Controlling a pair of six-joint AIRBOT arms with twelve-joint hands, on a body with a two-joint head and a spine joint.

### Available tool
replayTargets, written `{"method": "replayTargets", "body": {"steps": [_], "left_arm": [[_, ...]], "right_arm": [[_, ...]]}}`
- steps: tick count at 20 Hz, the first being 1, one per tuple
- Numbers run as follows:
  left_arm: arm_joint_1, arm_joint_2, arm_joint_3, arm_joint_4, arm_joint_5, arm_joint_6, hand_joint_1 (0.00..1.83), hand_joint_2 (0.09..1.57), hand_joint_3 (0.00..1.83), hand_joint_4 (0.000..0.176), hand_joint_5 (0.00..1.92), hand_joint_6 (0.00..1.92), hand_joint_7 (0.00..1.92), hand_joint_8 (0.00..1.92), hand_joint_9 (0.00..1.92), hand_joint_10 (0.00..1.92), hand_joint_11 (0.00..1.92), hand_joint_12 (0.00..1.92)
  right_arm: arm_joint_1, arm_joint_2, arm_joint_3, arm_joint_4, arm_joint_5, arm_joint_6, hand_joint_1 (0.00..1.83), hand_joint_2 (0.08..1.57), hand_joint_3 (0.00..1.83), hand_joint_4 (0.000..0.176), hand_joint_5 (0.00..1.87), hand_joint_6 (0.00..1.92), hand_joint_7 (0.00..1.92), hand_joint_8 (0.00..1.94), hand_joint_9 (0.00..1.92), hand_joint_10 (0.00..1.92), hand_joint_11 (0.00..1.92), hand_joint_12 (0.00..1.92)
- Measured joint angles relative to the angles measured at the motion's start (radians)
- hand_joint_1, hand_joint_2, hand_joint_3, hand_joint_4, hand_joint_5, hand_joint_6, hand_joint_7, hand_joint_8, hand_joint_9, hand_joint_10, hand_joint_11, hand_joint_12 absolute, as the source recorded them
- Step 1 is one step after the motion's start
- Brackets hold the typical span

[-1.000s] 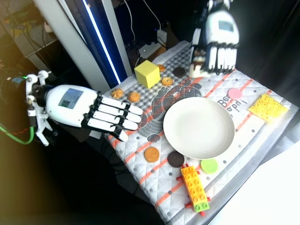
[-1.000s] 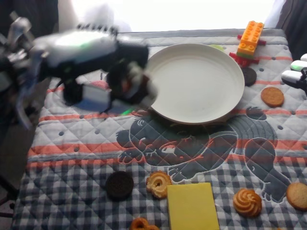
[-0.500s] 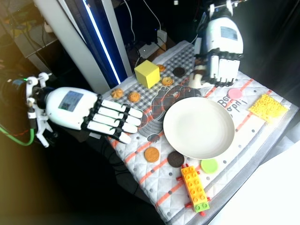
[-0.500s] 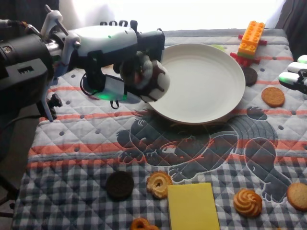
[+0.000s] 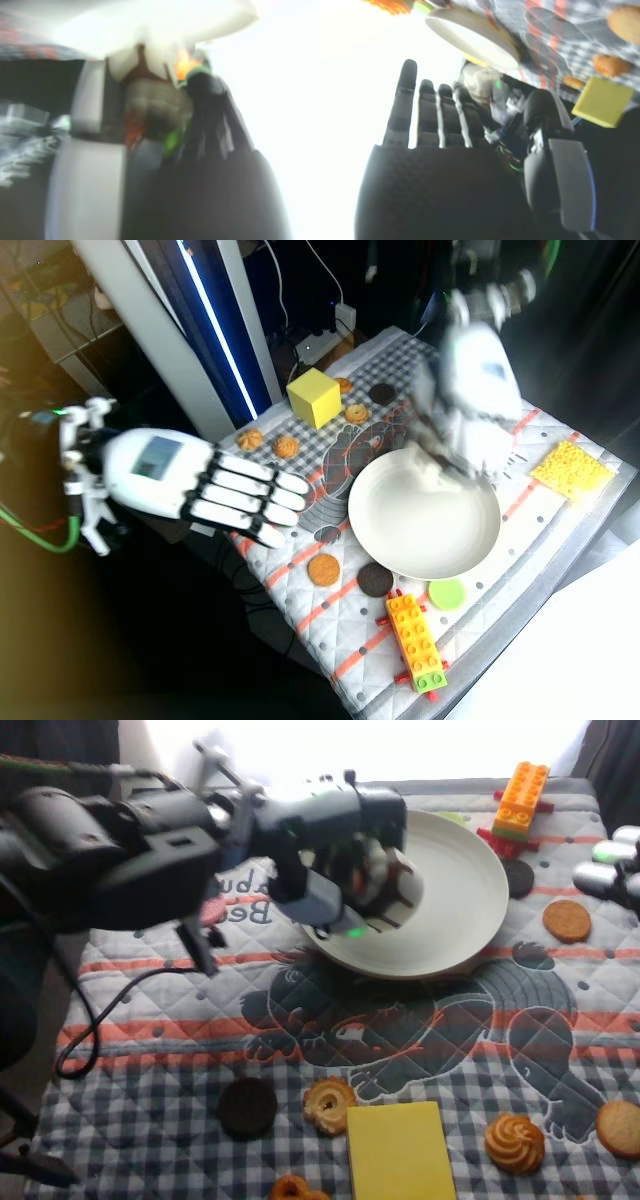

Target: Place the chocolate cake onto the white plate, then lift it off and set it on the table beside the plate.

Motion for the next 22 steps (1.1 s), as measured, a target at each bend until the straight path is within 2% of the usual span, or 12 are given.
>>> {"method": "replayTargets", "body": {"steps": [1, 2, 4, 5, 7, 8, 10, 14, 16, 18, 19, 22], "left_arm": [[0.000, -0.001, 0.000, -0.003, 0.000, -0.001, 1.36, 1.10, 0.00, 0.000, 0.16, 1.68, 0.12, 1.74, 0.17, 1.81, 0.23, 1.92], [0.000, -0.002, 0.009, -0.012, -0.005, -0.001, 1.24, 1.10, 0.00, 0.000, 0.26, 1.22, 0.19, 1.36, 0.11, 1.48, 0.06, 1.77], [0.000, -0.013, 0.031, -0.013, 0.010, 0.001, 1.12, 1.09, 0.00, 0.000, 0.35, 0.60, 0.28, 0.62, 0.11, 0.85, 0.00, 1.39], [0.002, -0.022, 0.040, -0.014, 0.012, 0.000, 1.07, 1.09, 0.00, 0.000, 0.20, 0.40, 0.24, 0.29, 0.07, 0.56, 0.00, 1.37], [0.011, -0.033, 0.041, -0.015, 0.020, 0.000, 0.91, 1.11, 0.00, 0.038, 0.05, 0.12, 0.10, 0.03, 0.01, 0.20, 0.00, 1.09], [0.012, -0.039, 0.040, -0.014, 0.035, 0.000, 0.80, 1.09, 0.00, 0.073, 0.01, 0.03, 0.02, 0.00, 0.00, 0.04, 0.00, 0.64], [0.012, -0.040, 0.040, -0.014, 0.036, 0.000, 0.70, 1.03, 0.00, 0.165, 0.00, 0.00, 0.00, 0.00, 0.00, 0.00, 0.00, 0.09], [0.012, -0.039, 0.040, -0.014, 0.036, 0.001, 0.60, 1.00, 0.00, 0.176, 0.00, 0.00, 0.00, 0.00, 0.00, 0.00, 0.00, 0.00], [0.013, -0.026, 0.034, -0.014, 0.034, 0.001, 0.64, 0.99, 0.00, 0.175, 0.00, 0.00, 0.00, 0.00, 0.00, 0.00, 0.00, 0.00], [0.015, 0.008, 0.002, -0.019, 0.016, 0.002, 0.53, 0.96, 0.00, 0.176, 0.00, 0.00, 0.00, 0.00, 0.00, 0.00, 0.00, 0.00], [0.015, 0.027, -0.007, -0.034, 0.001, 0.002, 0.40, 0.98, 0.00, 0.156, 0.00, 0.00, 0.00, 0.00, 0.00, 0.00, 0.01, 0.00], [0.016, 0.086, -0.035, -0.068, -0.046, 0.003, 0.48, 0.94, 0.00, 0.176, 0.00, 0.00, 0.00, 0.00, 0.00, 0.00, 0.00, 0.00]], "right_arm": [[0.000, 0.000, 0.000, 0.001, 0.002, 0.000, 0.32, 1.29, 0.00, 0.004, 0.00, 0.00, 0.00, 0.00, 0.00, 0.00, 0.00, 0.77], [0.000, 0.000, 0.001, 0.007, -0.003, 0.000, 0.32, 1.29, 0.00, 0.000, 0.00, 0.00, 0.00, 0.00, 0.00, 0.00, 0.00, 0.85], [0.000, 0.000, 0.001, 0.009, -0.005, 0.000, 0.36, 1.30, 0.00, 0.000, 0.00, 0.00, 0.00, 0.00, 0.00, 0.00, 0.00, 0.70], [0.000, 0.000, 0.001, 0.008, -0.004, 0.000, 0.35, 1.30, 0.00, 0.000, 0.00, 0.00, 0.00, 0.00, 0.00, 0.00, 0.00, 0.68], [0.000, -0.001, 0.001, 0.004, -0.002, 0.000, 0.35, 1.30, 0.00, 0.000, 0.00, 0.00, 0.00, 0.00, 0.00, 0.00, 0.00, 0.65], [0.000, -0.001, 0.001, 0.003, -0.001, 0.000, 0.35, 1.29, 0.00, 0.000, 0.00, 0.00, 0.00, 0.00, 0.00, 0.00, 0.00, 0.69], [0.000, -0.001, 0.001, 0.007, -0.002, 0.000, 0.36, 1.29, 0.00, 0.013, 0.00, 0.00, 0.00, 0.00, 0.00, 0.00, 0.00, 0.66], [0.000, -0.001, 0.001, 0.006, -0.002, 0.000, 0.41, 1.25, 0.00, 0.059, 0.00, 0.00, 0.00, 0.00, 0.03, 0.01, 0.00, 0.65], [0.000, -0.001, 0.001, 0.006, -0.002, 0.000, 0.43, 1.23, 0.00, 0.036, 0.00, 0.00, 0.00, 0.00, 0.01, 0.00, 0.00, 0.51], [0.000, -0.001, 0.001, 0.007, -0.004, 0.000, 0.46, 1.21, 0.00, 0.035, 0.00, 0.00, 0.00, 0.00, 0.00, 0.00, 0.00, 0.27], [0.000, -0.001, 0.001, 0.007, -0.003, 0.000, 0.50, 1.21, 0.00, 0.023, 0.00, 0.00, 0.00, 0.00, 0.00, 0.00, 0.00, 0.25], [0.000, -0.001, 0.001, 0.007, -0.002, 0.001, 0.48, 1.18, 0.00, 0.015, 0.00, 0.00, 0.00, 0.00, 0.00, 0.00, 0.00, 0.02]]}}
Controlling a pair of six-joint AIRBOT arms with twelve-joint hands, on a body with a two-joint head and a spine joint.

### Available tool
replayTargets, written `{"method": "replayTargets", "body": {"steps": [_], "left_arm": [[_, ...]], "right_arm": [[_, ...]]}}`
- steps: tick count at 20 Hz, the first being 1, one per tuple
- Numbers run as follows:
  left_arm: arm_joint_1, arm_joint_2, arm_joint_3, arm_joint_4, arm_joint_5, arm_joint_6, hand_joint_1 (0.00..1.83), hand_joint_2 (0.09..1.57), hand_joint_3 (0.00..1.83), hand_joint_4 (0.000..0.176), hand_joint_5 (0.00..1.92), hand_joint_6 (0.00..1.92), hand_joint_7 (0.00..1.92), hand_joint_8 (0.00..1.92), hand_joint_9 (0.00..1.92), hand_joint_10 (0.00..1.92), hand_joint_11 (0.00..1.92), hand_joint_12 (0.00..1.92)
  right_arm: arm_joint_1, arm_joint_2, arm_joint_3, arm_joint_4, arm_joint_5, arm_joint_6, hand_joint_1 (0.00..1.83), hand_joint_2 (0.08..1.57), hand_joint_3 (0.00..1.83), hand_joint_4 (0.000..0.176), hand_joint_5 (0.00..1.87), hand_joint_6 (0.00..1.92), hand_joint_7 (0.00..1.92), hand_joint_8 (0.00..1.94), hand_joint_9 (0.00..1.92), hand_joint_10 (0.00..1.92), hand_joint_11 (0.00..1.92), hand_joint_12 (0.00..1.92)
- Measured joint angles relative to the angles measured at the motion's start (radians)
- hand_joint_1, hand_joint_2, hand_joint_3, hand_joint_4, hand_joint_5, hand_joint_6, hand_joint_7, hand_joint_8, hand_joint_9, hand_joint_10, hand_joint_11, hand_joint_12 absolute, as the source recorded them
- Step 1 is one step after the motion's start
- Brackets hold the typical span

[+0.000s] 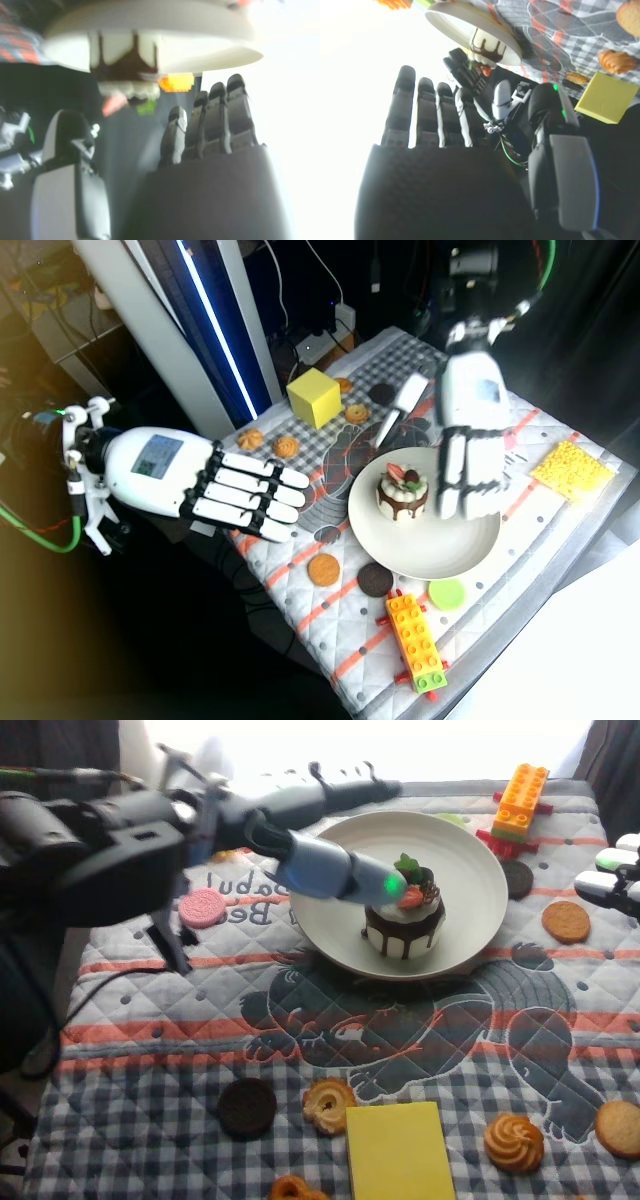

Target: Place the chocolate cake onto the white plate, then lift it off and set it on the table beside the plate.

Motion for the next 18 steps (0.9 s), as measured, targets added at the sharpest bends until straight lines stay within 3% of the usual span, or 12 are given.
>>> {"method": "replayTargets", "body": {"steps": [4, 5, 7, 8, 9, 11, 12, 13, 14, 16, 17, 18], "left_arm": [[0.026, 0.079, -0.069, -0.003, -0.066, 0.000, 0.51, 1.00, 0.01, 0.159, 0.00, 0.00, 0.00, 0.00, 0.00, 0.00, 0.00, 0.00], [0.032, 0.092, -0.082, -0.005, -0.076, -0.001, 0.56, 1.03, 0.02, 0.169, 0.00, 0.00, 0.00, 0.00, 0.00, 0.00, 0.00, 0.00], [0.048, 0.137, -0.122, -0.007, -0.111, -0.004, 0.91, 1.13, 0.04, 0.168, 0.00, 0.00, 0.00, 0.00, 0.00, 0.00, 0.00, 0.00], [0.059, 0.158, -0.142, -0.006, -0.139, -0.004, 0.99, 1.13, 0.03, 0.143, 0.00, 0.00, 0.00, 0.00, 0.00, 0.00, 0.00, 0.00], [0.076, 0.181, -0.164, -0.007, -0.171, -0.009, 0.95, 1.14, 0.03, 0.150, 0.00, 0.00, 0.00, 0.00, 0.00, 0.00, 0.00, 0.00], [0.118, 0.221, -0.191, 0.009, -0.226, -0.060, 0.94, 1.23, 0.02, 0.176, 0.00, 0.00, 0.00, 0.00, 0.00, 0.00, 0.02, 0.02], [0.132, 0.236, -0.196, 0.032, -0.245, -0.101, 0.73, 1.21, 0.00, 0.176, 0.00, 0.00, 0.00, 0.00, 0.00, 0.00, 0.00, 0.00], [0.144, 0.251, -0.200, 0.050, -0.269, -0.149, 0.68, 1.18, 0.00, 0.176, 0.00, 0.00, 0.00, 0.00, 0.00, 0.00, 0.00, 0.00], [0.159, 0.264, -0.201, 0.069, -0.303, -0.201, 0.70, 1.17, 0.00, 0.143, 0.00, 0.00, 0.00, 0.00, 0.00, 0.00, 0.00, 0.00], [0.196, 0.290, -0.204, 0.092, -0.369, -0.293, 0.73, 1.16, 0.00, 0.131, 0.00, 0.00, 0.00, 0.00, 0.00, 0.00, 0.00, 0.00], [0.225, 0.306, -0.214, 0.097, -0.408, -0.326, 0.72, 1.17, 0.00, 0.122, 0.00, 0.00, 0.00, 0.00, 0.00, 0.00, 0.00, 0.00], [0.260, 0.329, -0.230, 0.098, -0.441, -0.341, 0.71, 1.17, 0.00, 0.134, 0.00, 0.00, 0.00, 0.00, 0.00, 0.00, 0.00, 0.00]], "right_arm": [[0.008, 0.000, 0.000, -0.001, -0.002, 0.001, 0.51, 1.20, 0.01, 0.019, 0.00, 0.00, 0.00, 0.00, 0.00, 0.00, 0.07, 0.04], [0.009, 0.000, 0.000, -0.001, 0.005, 0.002, 0.52, 1.20, 0.00, 0.018, 0.00, 0.00, 0.00, 0.00, 0.00, 0.00, 0.01, 0.41], [0.017, 0.000, 0.000, 0.000, -0.002, 0.002, 0.52, 1.19, 0.00, 0.045, 0.00, 0.00, 0.00, 0.00, 0.00, 0.00, 0.00, 1.02], [0.024, 0.000, 0.003, -0.001, -0.005, 0.002, 0.52, 1.18, 0.00, 0.051, 0.00, 0.00, 0.00, 0.00, 0.00, 0.00, 0.00, 1.24], [0.036, -0.005, 0.008, 0.000, -0.002, 0.002, 0.56, 1.16, 0.00, 0.074, 0.00, 0.00, 0.00, 0.00, 0.00, 0.00, 0.00, 1.37], [0.061, -0.025, 0.020, 0.003, 0.004, 0.002, 0.57, 1.17, 0.00, 0.076, 0.00, 0.00, 0.00, 0.00, 0.00, 0.00, 0.00, 1.69], [0.072, -0.034, 0.025, -0.001, 0.003, 0.003, 0.58, 1.17, 0.00, 0.068, 0.00, 0.00, 0.00, 0.00, 0.00, 0.00, 0.00, 1.71], [0.083, -0.042, 0.028, -0.005, 0.000, 0.004, 0.60, 1.16, 0.00, 0.075, 0.00, 0.00, 0.00, 0.00, 0.00, 0.00, 0.00, 1.71], [0.095, -0.052, 0.038, -0.016, -0.002, 0.013, 0.63, 1.16, 0.00, 0.081, 0.00, 0.00, 0.00, 0.00, 0.00, 0.00, 0.00, 1.72], [0.122, -0.076, 0.059, -0.027, 0.000, 0.034, 0.58, 1.15, 0.00, 0.081, 0.00, 0.00, 0.00, 0.00, 0.00, 0.00, 0.00, 1.72], [0.139, -0.091, 0.073, -0.032, -0.001, 0.048, 0.55, 1.14, 0.00, 0.037, 0.00, 0.00, 0.00, 0.00, 0.00, 0.00, 0.00, 1.42], [0.163, -0.107, 0.089, -0.045, -0.011, 0.060, 0.62, 1.19, 0.00, 0.043, 0.00, 0.00, 0.00, 0.00, 0.01, 0.00, 0.00, 1.08]]}}
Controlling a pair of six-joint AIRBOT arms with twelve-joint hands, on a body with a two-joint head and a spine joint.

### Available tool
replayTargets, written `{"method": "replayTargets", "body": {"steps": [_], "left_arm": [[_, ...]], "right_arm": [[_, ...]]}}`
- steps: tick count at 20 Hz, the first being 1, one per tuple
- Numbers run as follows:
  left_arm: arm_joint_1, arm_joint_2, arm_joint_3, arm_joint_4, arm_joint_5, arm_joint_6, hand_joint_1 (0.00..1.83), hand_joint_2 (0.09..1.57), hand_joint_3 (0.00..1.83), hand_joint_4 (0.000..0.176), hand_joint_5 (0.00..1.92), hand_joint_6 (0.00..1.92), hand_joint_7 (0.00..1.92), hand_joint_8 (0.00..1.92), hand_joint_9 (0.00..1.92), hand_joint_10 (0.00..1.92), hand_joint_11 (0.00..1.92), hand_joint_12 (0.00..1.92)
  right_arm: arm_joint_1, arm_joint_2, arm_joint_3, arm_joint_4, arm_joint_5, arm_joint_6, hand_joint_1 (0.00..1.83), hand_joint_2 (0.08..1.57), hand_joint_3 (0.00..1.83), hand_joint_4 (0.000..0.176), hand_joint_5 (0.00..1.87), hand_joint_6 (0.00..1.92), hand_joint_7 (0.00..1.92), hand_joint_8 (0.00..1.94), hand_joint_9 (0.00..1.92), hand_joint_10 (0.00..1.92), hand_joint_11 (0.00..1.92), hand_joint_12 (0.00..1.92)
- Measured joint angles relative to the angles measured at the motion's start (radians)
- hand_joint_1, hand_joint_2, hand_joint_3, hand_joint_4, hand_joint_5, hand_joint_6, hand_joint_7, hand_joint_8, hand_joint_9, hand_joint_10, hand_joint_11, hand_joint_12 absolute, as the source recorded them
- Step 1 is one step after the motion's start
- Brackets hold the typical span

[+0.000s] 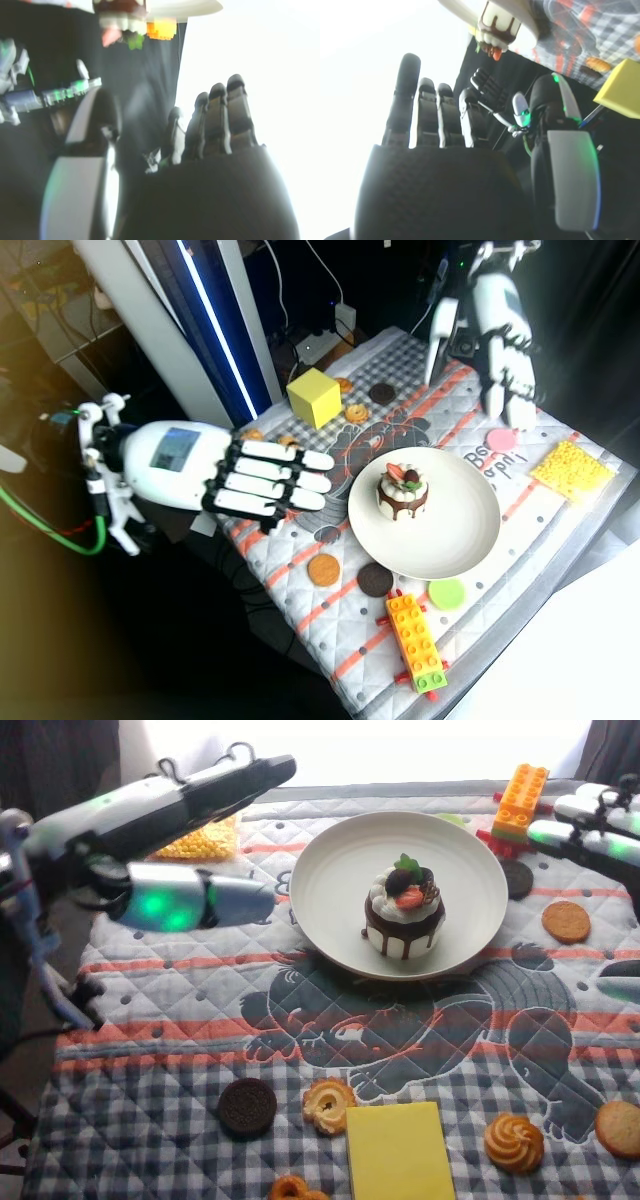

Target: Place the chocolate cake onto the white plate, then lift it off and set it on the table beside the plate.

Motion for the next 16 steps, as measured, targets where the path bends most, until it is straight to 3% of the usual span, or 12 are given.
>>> {"method": "replayTargets", "body": {"steps": [1, 2, 3, 4, 5, 6, 7, 10, 12, 13, 15, 16], "left_arm": [[0.017, 0.013, -0.010, -0.001, -0.015, -0.005, 0.71, 1.17, 0.00, 0.134, 0.00, 0.00, 0.00, 0.00, 0.00, 0.00, 0.00, 0.00], [0.051, 0.030, -0.027, -0.017, -0.047, -0.006, 0.70, 1.17, 0.00, 0.141, 0.00, 0.00, 0.00, 0.00, 0.00, 0.00, 0.00, 0.00], [0.079, 0.044, -0.039, -0.034, -0.077, -0.008, 0.70, 1.17, 0.00, 0.141, 0.00, 0.00, 0.00, 0.00, 0.00, 0.00, 0.00, 0.00], [0.116, 0.062, -0.056, -0.055, -0.120, -0.011, 0.66, 1.17, 0.00, 0.129, 0.00, 0.00, 0.00, 0.00, 0.00, 0.00, 0.00, 0.00], [0.182, 0.082, -0.071, -0.076, -0.195, -0.043, 0.70, 1.18, 0.00, 0.110, 0.03, 0.01, 0.00, 0.00, 0.00, 0.00, 0.00, 0.00], [0.195, 0.085, -0.072, -0.080, -0.209, -0.053, 0.70, 1.18, 0.00, 0.109, 0.03, 0.01, 0.00, 0.00, 0.00, 0.00, 0.00, 0.00], [0.229, 0.096, -0.079, -0.086, -0.243, -0.071, 0.71, 1.20, 0.01, 0.114, 0.05, 0.02, 0.02, 0.01, 0.01, 0.00, 0.03, 0.01], [0.308, 0.120, -0.113, -0.126, -0.314, -0.076, 0.74, 1.19, 0.00, 0.047, 0.13, 0.00, 0.13, 0.01, 0.10, 0.01, 0.00, 0.30], [0.389, 0.120, -0.135, -0.158, -0.379, -0.076, 0.77, 1.20, 0.00, 0.038, 0.18, 0.01, 0.20, 0.01, 0.14, 0.02, 0.00, 0.67], [0.424, 0.120, -0.143, -0.179, -0.402, -0.075, 0.76, 1.21, 0.00, 0.038, 0.19, 0.01, 0.22, 0.02, 0.18, 0.03, 0.00, 0.84], [0.490, 0.125, -0.161, -0.220, -0.462, -0.075, 0.69, 1.21, 0.00, 0.039, 0.21, 0.01, 0.26, 0.02, 0.24, 0.05, 0.00, 1.07], [0.512, 0.128, -0.163, -0.227, -0.482, -0.075, 0.72, 1.20, 0.00, 0.044, 0.23, 0.02, 0.26, 0.02, 0.25, 0.06, 0.00, 1.08]], "right_arm": [[0.018, -0.010, 0.007, -0.004, -0.008, 0.003, 0.62, 1.19, 0.00, 0.043, 0.00, 0.00, 0.00, 0.00, 0.01, 0.00, 0.00, 1.08], [0.049, -0.027, 0.018, -0.018, -0.023, 0.003, 0.69, 1.24, 0.01, 0.005, 0.00, 0.00, 0.00, 0.00, 0.06, 0.04, 0.00, 0.67], [0.080, -0.044, 0.029, -0.036, -0.041, 0.004, 0.69, 1.24, 0.01, 0.005, 0.00, 0.00, 0.00, 0.00, 0.06, 0.04, 0.00, 0.67], [0.118, -0.063, 0.042, -0.057, -0.070, 0.006, 0.77, 1.26, 0.01, 0.011, 0.00, 0.00, 0.00, 0.00, 0.05, 0.05, 0.00, 0.75], [0.172, -0.096, 0.067, -0.086, -0.121, 0.009, 0.77, 1.23, 0.00, 0.018, 0.00, 0.00, 0.00, 0.00, 0.05, 0.07, 0.00, 1.09], [0.183, -0.102, 0.073, -0.090, -0.131, 0.010, 0.76, 1.22, 0.00, 0.021, 0.00, 0.00, 0.00, 0.00, 0.05, 0.08, 0.00, 1.17], [0.206, -0.122, 0.086, -0.097, -0.164, 0.010, 0.82, 1.22, 0.00, 0.000, 0.00, 0.00, 0.00, 0.00, 0.05, 0.08, 0.00, 1.19], [0.267, -0.183, 0.132, -0.123, -0.250, 0.011, 0.87, 1.24, 0.00, 0.000, 0.00, 0.00, 0.00, 0.00, 0.00, 0.01, 0.00, 1.12], [0.327, -0.235, 0.172, -0.150, -0.322, 0.011, 0.98, 1.22, 0.00, 0.000, 0.00, 0.00, 0.00, 0.00, 0.13, 0.08, 0.00, 1.62], [0.352, -0.261, 0.189, -0.157, -0.349, 0.011, 1.01, 1.19, 0.00, 0.000, 0.03, 0.01, 0.00, 0.00, 0.10, 0.07, 0.00, 1.51], [0.387, -0.305, 0.223, -0.185, -0.401, 0.011, 0.95, 1.21, 0.00, 0.000, 0.01, 0.00, 0.00, 0.00, 0.01, 0.01, 0.00, 1.02], [0.399, -0.332, 0.241, -0.192, -0.430, 0.011, 0.91, 1.22, 0.00, 0.000, 0.00, 0.00, 0.00, 0.00, 0.01, 0.01, 0.00, 1.09]]}}
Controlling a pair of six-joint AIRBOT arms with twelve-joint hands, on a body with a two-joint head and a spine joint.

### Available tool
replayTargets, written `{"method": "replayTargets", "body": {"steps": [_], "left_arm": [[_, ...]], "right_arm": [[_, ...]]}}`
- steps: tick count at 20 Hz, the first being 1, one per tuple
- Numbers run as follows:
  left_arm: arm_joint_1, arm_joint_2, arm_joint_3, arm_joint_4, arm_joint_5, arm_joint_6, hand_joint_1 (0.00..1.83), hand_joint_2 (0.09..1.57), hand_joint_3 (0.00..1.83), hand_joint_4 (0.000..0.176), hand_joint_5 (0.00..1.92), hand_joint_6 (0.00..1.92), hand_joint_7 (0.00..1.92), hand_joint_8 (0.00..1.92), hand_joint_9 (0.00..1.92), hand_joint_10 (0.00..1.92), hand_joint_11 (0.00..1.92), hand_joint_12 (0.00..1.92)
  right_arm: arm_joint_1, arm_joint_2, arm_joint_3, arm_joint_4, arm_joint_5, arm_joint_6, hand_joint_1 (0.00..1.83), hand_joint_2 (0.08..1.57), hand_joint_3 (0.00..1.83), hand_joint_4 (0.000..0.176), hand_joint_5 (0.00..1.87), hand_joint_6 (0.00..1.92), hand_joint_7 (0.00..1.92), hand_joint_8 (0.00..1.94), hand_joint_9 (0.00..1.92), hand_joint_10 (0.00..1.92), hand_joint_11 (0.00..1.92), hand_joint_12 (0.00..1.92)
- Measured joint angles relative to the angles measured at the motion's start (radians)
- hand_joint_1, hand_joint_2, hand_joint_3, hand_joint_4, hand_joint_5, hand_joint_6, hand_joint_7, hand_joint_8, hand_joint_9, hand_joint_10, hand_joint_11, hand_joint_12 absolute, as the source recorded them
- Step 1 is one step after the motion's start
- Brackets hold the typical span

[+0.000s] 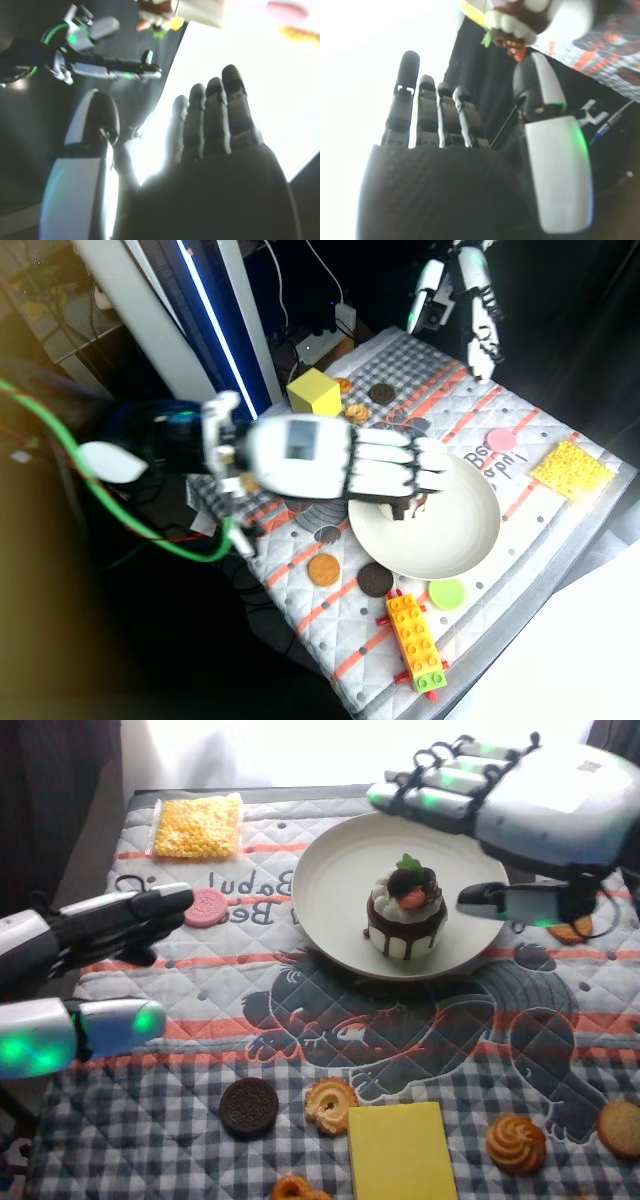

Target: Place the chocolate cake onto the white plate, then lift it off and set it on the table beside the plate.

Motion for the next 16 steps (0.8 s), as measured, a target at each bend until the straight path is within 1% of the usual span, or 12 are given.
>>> {"method": "replayTargets", "body": {"steps": [1, 2, 3, 4, 6, 7, 10, 11, 12, 13, 14, 16], "left_arm": [[0.011, 0.005, -0.009, -0.022, -0.017, 0.000, 0.71, 1.20, 0.00, 0.025, 0.25, 0.03, 0.26, 0.01, 0.24, 0.05, 0.00, 1.09], [0.021, 0.005, -0.010, -0.027, -0.038, 0.000, 0.69, 1.20, 0.00, 0.026, 0.24, 0.02, 0.27, 0.01, 0.25, 0.06, 0.00, 1.12], [0.024, 0.005, -0.010, -0.030, -0.051, 0.000, 0.68, 1.20, 0.00, 0.025, 0.25, 0.02, 0.28, 0.02, 0.27, 0.07, 0.00, 1.15], [0.024, 0.005, -0.010, -0.030, -0.053, -0.001, 0.70, 1.22, 0.00, 0.023, 0.24, 0.01, 0.29, 0.02, 0.27, 0.07, 0.00, 1.10], [0.024, 0.005, -0.008, -0.033, -0.059, -0.008, 0.68, 1.23, 0.00, 0.008, 0.24, 0.00, 0.28, 0.01, 0.25, 0.07, 0.00, 0.99], [0.024, 0.005, -0.008, -0.036, -0.062, -0.008, 0.66, 1.23, 0.00, 0.005, 0.23, 0.00, 0.25, 0.00, 0.23, 0.05, 0.00, 0.92], [0.024, 0.005, -0.008, -0.036, -0.064, -0.009, 0.65, 1.24, 0.00, 0.000, 0.23, 0.00, 0.27, 0.02, 0.24, 0.05, 0.00, 0.86], [0.024, 0.005, -0.008, -0.037, -0.064, -0.010, 0.65, 1.25, 0.00, 0.006, 0.23, 0.00, 0.27, 0.01, 0.24, 0.05, 0.00, 0.78], [0.024, 0.005, -0.008, -0.037, -0.065, -0.011, 0.67, 1.25, 0.00, 0.019, 0.24, 0.00, 0.27, 0.01, 0.24, 0.05, 0.00, 0.77], [0.024, 0.005, -0.008, -0.037, -0.065, -0.011, 0.68, 1.25, 0.00, 0.022, 0.23, 0.00, 0.26, 0.01, 0.24, 0.04, 0.00, 0.79], [0.024, 0.005, -0.008, -0.037, -0.067, -0.011, 0.70, 1.25, 0.00, 0.024, 0.22, 0.00, 0.26, 0.01, 0.25, 0.05, 0.00, 0.82], [0.024, 0.005, -0.008, -0.037, -0.069, -0.011, 0.70, 1.25, 0.00, 0.039, 0.23, 0.00, 0.26, 0.00, 0.25, 0.05, 0.00, 0.83]], "right_arm": [[0.007, -0.019, 0.013, -0.005, -0.028, 0.000, 0.87, 1.23, 0.00, 0.000, 0.00, 0.00, 0.00, 0.00, 0.13, 0.05, 0.00, 1.27], [0.019, -0.040, 0.027, -0.021, -0.058, 0.001, 0.88, 1.22, 0.00, 0.000, 0.03, 0.01, 0.06, 0.02, 0.27, 0.12, 0.00, 1.47], [0.032, -0.064, 0.042, -0.034, -0.088, 0.001, 0.88, 1.21, 0.00, 0.000, 0.03, 0.01, 0.07, 0.02, 0.26, 0.12, 0.00, 1.51], [0.038, -0.078, 0.053, -0.038, -0.102, 0.002, 0.91, 1.21, 0.00, 0.000, 0.02, 0.00, 0.08, 0.01, 0.26, 0.13, 0.00, 1.61], [0.043, -0.100, 0.073, -0.038, -0.121, 0.003, 0.96, 1.20, 0.00, 0.000, 0.03, 0.01, 0.12, 0.02, 0.30, 0.16, 0.00, 1.63], [0.043, -0.107, 0.079, -0.038, -0.130, 0.004, 0.99, 1.19, 0.00, 0.000, 0.08, 0.02, 0.17, 0.03, 0.32, 0.16, 0.00, 1.57], [0.043, -0.124, 0.083, -0.064, -0.159, 0.012, 1.07, 1.22, 0.00, 0.000, 0.50, 0.10, 0.61, 0.05, 0.55, 0.29, 0.09, 1.57], [0.043, -0.128, 0.087, -0.068, -0.168, 0.012, 1.10, 1.20, 0.00, 0.000, 0.65, 0.14, 0.77, 0.09, 0.60, 0.60, 0.23, 1.63], [0.050, -0.133, 0.096, -0.079, -0.177, 0.012, 1.15, 1.24, 0.00, 0.000, 0.64, 1.15, 0.82, 1.08, 0.68, 1.01, 0.46, 1.75], [0.054, -0.135, 0.100, -0.080, -0.179, 0.012, 1.14, 1.27, 0.00, 0.000, 0.59, 1.40, 0.78, 1.38, 0.70, 1.25, 0.58, 1.83], [0.057, -0.137, 0.103, -0.082, -0.182, 0.012, 1.12, 1.28, 0.00, 0.003, 0.64, 1.44, 0.71, 1.46, 0.61, 1.35, 0.52, 1.88], [0.057, -0.146, 0.111, -0.082, -0.192, 0.013, 1.16, 1.27, 0.00, 0.000, 0.69, 1.31, 0.74, 1.54, 0.64, 1.61, 0.64, 1.92]]}}
